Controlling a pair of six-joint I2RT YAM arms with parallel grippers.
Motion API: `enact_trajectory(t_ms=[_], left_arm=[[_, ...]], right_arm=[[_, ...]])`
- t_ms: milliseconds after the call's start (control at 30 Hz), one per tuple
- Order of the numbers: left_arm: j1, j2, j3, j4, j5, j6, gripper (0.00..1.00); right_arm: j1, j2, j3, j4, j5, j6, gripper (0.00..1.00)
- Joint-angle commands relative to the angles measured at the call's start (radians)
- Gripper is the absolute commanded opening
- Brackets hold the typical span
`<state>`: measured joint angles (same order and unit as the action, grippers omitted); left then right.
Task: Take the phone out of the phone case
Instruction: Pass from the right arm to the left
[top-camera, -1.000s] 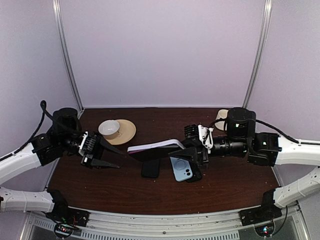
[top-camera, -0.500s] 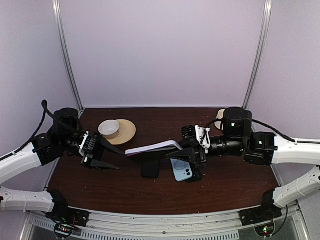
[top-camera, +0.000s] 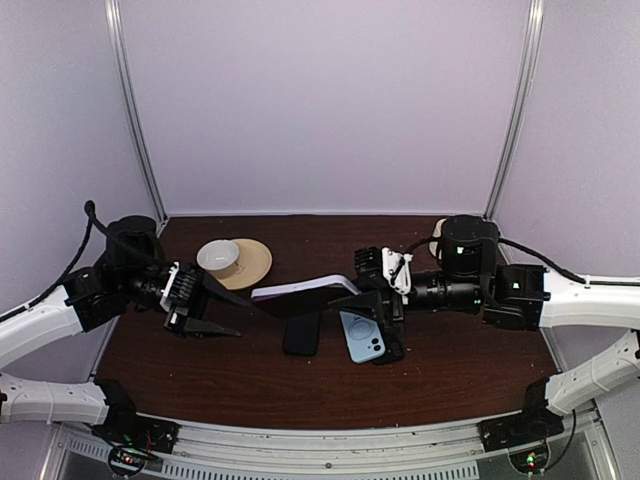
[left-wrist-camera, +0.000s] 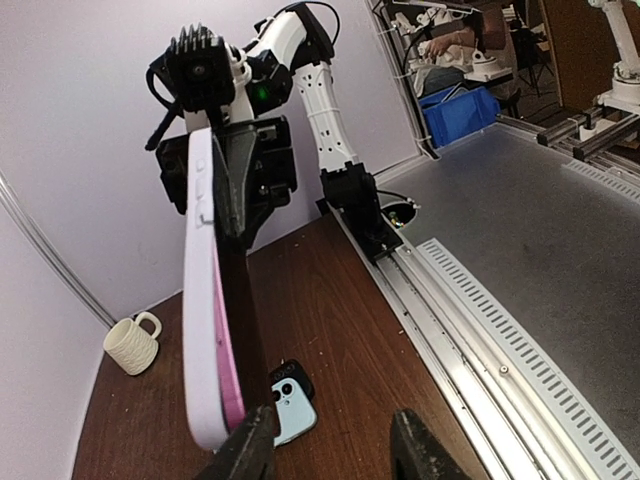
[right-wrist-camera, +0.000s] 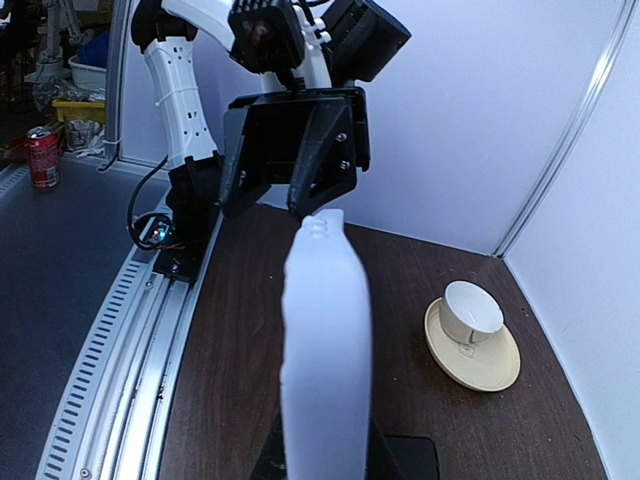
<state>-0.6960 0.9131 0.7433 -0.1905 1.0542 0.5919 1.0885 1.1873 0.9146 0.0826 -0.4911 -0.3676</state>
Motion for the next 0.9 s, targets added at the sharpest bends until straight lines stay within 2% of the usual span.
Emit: enact_trajectory(t_ms=[0,433,767,867], left_arm=[[-0.012,-0.005,0.018,0.057,-0.004,-0.01,0.43],[-0.013,-0.034,-0.007,0.124,-0.123,-0.035,0.45],[-0.013,-0.023,-0.005,0.112,-0.109,-0.034,0.44],[-0.013,-0.025,-0.007,0.11,-0.102,-0.028,0.4]], right_arm=[[0.01,0.011,0.058,0.121,0.081,0.009,0.0],[0.017,-0.006,0.052,0.107,0.02,0.009,0.0],[0.018,-0.009,0.052,0.138,0.022,0.027,0.0],[0.017,-0.007,0.055,0.142,0.038,0.032,0.0]])
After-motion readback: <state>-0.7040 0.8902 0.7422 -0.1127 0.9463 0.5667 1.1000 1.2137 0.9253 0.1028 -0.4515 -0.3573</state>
